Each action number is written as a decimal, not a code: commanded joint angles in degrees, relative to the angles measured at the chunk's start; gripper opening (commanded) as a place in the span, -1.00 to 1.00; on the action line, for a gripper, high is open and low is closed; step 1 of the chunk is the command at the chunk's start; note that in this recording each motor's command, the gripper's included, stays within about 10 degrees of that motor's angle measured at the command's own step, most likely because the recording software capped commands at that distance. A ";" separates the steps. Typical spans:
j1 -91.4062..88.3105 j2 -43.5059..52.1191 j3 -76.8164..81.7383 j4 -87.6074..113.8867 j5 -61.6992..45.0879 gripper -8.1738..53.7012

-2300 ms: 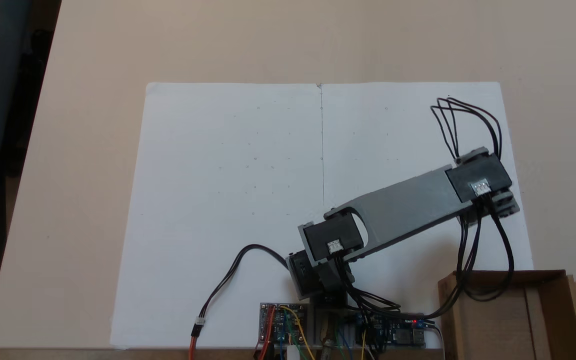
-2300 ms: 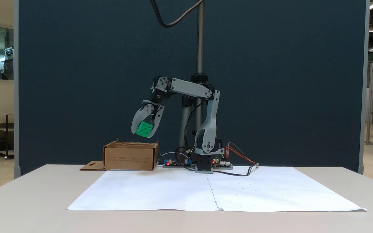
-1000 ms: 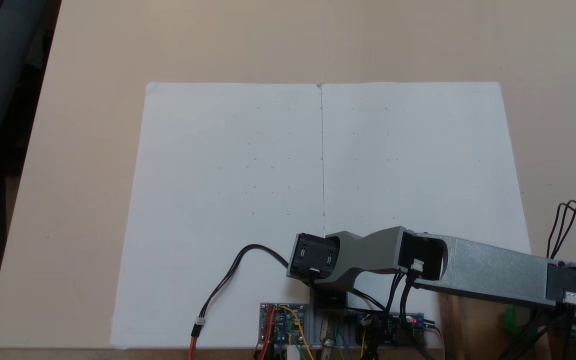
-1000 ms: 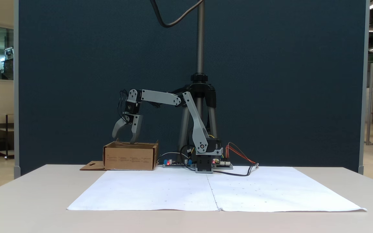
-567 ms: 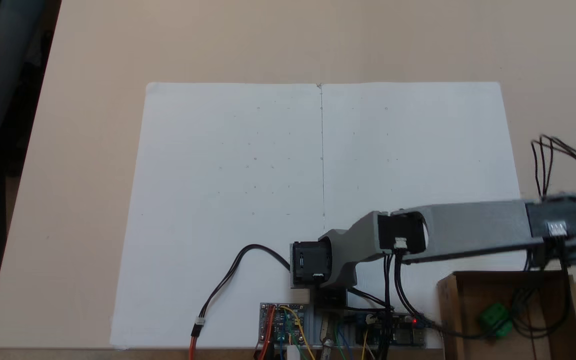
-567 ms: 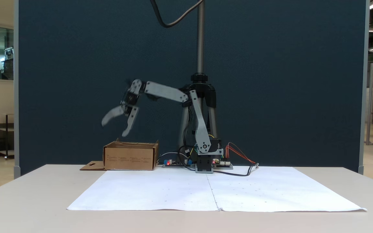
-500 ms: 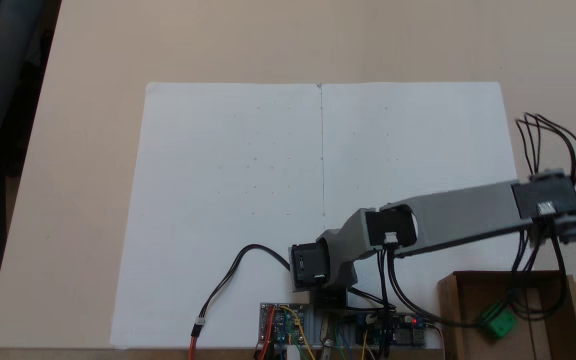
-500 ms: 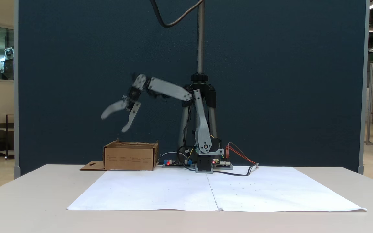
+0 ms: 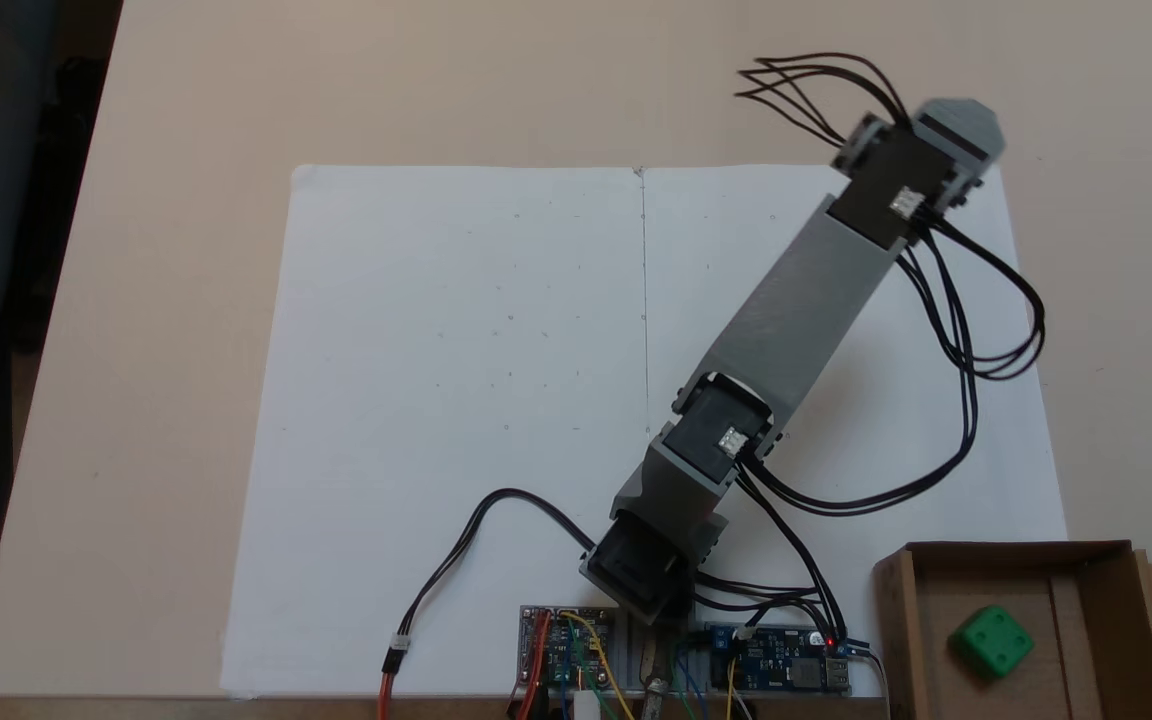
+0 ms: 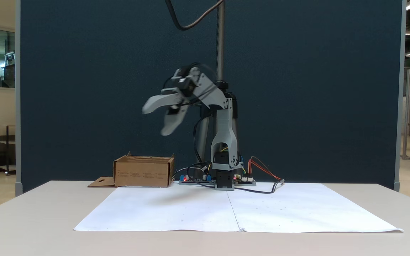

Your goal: Grasp a green dice and put it in the bin.

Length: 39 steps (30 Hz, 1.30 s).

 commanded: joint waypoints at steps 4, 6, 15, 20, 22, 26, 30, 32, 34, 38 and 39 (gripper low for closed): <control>-11.78 6.94 3.25 -3.25 3.25 0.68; -15.73 8.96 6.59 -3.78 3.16 0.68; -29.27 22.76 37.09 -25.03 1.58 0.68; -37.09 29.71 47.37 -38.39 1.32 0.67; -37.88 30.50 48.96 -42.70 0.70 0.67; -37.53 33.13 54.93 -51.13 0.44 0.67; -37.00 35.77 62.40 -58.87 0.35 0.67; -37.00 37.44 66.45 -62.82 -0.09 0.67; -37.00 38.85 70.75 -66.51 -1.05 0.67; -37.00 40.52 78.05 -73.63 -2.81 0.66; -37.09 41.13 79.63 -75.48 -3.08 0.66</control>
